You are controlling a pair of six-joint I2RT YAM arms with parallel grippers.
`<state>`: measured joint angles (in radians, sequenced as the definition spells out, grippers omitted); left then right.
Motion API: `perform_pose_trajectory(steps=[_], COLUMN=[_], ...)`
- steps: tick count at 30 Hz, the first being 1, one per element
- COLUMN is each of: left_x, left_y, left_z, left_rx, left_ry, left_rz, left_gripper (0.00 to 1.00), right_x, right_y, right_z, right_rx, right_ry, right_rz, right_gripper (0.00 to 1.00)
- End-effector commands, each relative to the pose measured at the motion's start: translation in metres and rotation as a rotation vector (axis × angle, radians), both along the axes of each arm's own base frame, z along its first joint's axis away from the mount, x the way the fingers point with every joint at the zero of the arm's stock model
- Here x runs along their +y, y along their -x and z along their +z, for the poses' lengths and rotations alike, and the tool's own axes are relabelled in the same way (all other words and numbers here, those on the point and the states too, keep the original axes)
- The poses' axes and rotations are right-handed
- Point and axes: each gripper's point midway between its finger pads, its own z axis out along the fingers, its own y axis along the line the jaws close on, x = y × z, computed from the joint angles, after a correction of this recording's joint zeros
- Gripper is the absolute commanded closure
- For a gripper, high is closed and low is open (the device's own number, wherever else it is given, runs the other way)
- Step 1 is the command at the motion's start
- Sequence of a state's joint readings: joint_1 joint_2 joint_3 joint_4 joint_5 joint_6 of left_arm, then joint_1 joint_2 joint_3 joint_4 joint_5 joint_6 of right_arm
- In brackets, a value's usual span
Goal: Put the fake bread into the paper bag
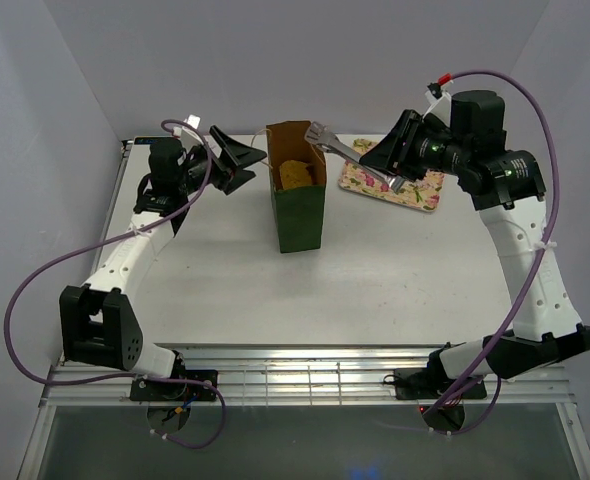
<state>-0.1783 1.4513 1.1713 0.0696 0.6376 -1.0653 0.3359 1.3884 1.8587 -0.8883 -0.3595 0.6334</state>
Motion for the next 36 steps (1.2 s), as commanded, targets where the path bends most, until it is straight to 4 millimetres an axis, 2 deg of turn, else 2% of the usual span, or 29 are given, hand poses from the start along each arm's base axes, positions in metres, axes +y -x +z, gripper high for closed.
perform_pose_trajectory(steps=[1, 5, 6, 9, 10, 12, 14, 15, 16, 19, 20, 22, 23, 26, 27, 30, 35, 36], left_x=[0.006, 0.010, 0.010, 0.014, 0.015, 0.017, 0.020, 0.020, 0.022, 0.024, 0.024, 0.024, 0.025, 0.025, 0.027, 0.028, 0.027, 0.028], left_y=[0.014, 0.021, 0.025, 0.031, 0.034, 0.040, 0.049, 0.053, 0.059, 0.070, 0.076, 0.082, 0.088, 0.097, 0.102, 0.109, 0.122, 0.124], left_z=[0.030, 0.033, 0.040, 0.040, 0.044, 0.043, 0.048, 0.043, 0.048, 0.046, 0.049, 0.050, 0.053, 0.054, 0.056, 0.053, 0.042, 0.042], left_rx=[-0.089, -0.084, -0.102, -0.075, -0.082, -0.066, -0.068, -0.048, -0.056, -0.043, -0.051, -0.054, -0.061, -0.067, -0.075, -0.072, -0.046, -0.050], left_ry=[-0.009, -0.022, -0.020, -0.032, -0.035, -0.042, -0.044, -0.046, -0.043, -0.055, -0.055, -0.056, -0.054, -0.058, -0.060, -0.065, -0.057, -0.055], left_rz=[0.012, 0.026, 0.029, 0.046, 0.049, 0.055, 0.061, 0.063, 0.066, 0.063, 0.058, 0.050, 0.044, 0.035, 0.038, 0.037, 0.015, 0.017], left_gripper=[0.02, 0.02, 0.02, 0.02, 0.02, 0.02, 0.02, 0.02, 0.02, 0.02, 0.02, 0.02, 0.02, 0.02, 0.02, 0.02, 0.02, 0.02], right_x=[-0.009, -0.017, -0.019, -0.038, -0.044, -0.058, -0.077, -0.084, -0.096, -0.114, -0.117, -0.122, -0.121, -0.120, -0.121, -0.123, -0.124, -0.121], right_y=[0.004, 0.007, 0.009, 0.006, 0.002, 0.002, -0.008, -0.010, -0.017, -0.027, -0.029, -0.033, -0.031, -0.031, -0.027, -0.025, -0.024, -0.022], right_z=[0.060, 0.087, 0.093, 0.092, 0.082, 0.073, 0.051, 0.042, 0.020, -0.015, -0.037, -0.060, -0.086, -0.116, -0.139, -0.162, -0.191, -0.204], right_rx=[-0.181, -0.225, -0.235, -0.223, -0.198, -0.201, -0.181, -0.170, -0.147, -0.105, -0.054, -0.016, 0.043, 0.098, 0.145, 0.172, 0.210, 0.232], right_ry=[-0.086, -0.130, -0.140, -0.151, -0.141, -0.115, -0.054, -0.026, 0.029, 0.123, 0.148, 0.170, 0.178, 0.162, 0.173, 0.195, 0.278, 0.308], right_rz=[-0.001, -0.016, -0.016, -0.072, -0.096, -0.147, -0.227, -0.249, -0.286, -0.345, -0.357, -0.384, -0.381, -0.397, -0.400, -0.407, -0.394, -0.382], right_gripper=[0.55, 0.56, 0.56, 0.56, 0.56, 0.56, 0.56, 0.56, 0.56, 0.56, 0.56, 0.56, 0.56, 0.57, 0.57, 0.58, 0.58, 0.58])
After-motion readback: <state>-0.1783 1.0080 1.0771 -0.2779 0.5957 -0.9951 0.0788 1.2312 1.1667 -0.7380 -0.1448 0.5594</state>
